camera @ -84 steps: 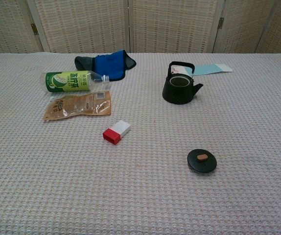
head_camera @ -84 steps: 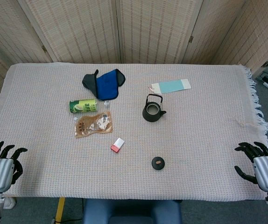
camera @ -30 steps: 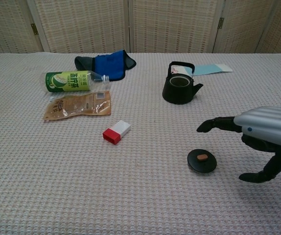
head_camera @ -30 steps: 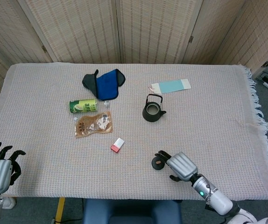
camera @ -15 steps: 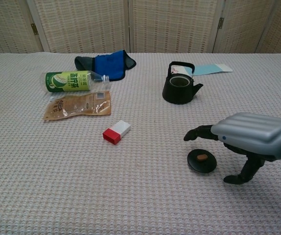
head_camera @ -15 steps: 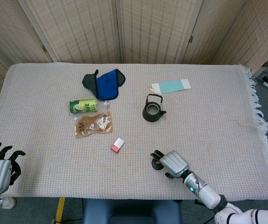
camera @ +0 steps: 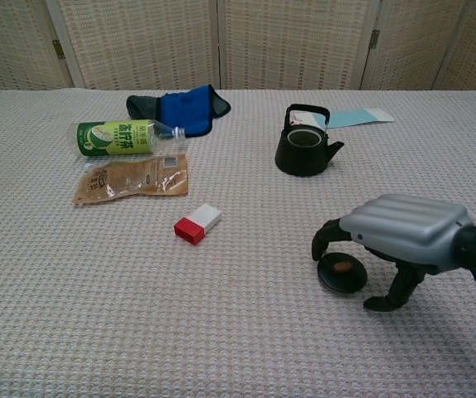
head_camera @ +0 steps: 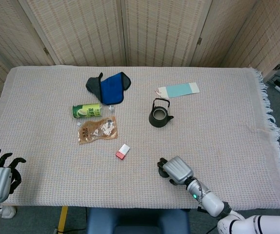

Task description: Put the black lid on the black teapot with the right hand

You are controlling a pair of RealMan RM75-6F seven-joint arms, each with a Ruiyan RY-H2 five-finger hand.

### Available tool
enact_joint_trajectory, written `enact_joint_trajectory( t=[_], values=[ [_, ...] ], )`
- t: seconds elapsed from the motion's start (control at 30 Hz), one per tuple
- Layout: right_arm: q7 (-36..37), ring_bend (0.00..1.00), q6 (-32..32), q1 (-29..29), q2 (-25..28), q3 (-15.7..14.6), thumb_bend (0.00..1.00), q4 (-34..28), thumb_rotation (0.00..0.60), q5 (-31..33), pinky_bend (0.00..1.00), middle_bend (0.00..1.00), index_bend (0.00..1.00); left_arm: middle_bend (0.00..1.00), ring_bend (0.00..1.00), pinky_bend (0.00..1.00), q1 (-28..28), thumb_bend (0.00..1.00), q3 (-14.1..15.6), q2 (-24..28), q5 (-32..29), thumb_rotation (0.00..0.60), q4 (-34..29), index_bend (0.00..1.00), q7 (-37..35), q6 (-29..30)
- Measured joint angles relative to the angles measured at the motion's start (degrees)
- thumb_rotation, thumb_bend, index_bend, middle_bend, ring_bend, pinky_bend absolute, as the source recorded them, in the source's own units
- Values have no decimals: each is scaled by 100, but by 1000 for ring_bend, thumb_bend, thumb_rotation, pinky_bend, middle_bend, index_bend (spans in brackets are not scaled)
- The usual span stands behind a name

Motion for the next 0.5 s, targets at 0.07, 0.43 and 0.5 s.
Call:
enact_joint_trajectory(
  t=[0.07,0.43,0.5],
  values=[
    [-28,864,32,27,-16,-27,271,8,600,21,835,281,293,181,163,47,-4,339,-6,2,1,600,4,372,-1,0],
    [-76,884,210,103,-42,-119,272,-13,600,75,835,348,311,181,162,47,3,339,-3,-12,-5,600,34,372,-32,-6],
    [-77,887,252,107,-44,-141,272,-17,600,72,835,359,321,181,162,47,4,339,-2,-12,-4,600,38,372,-37,-7]
  ],
)
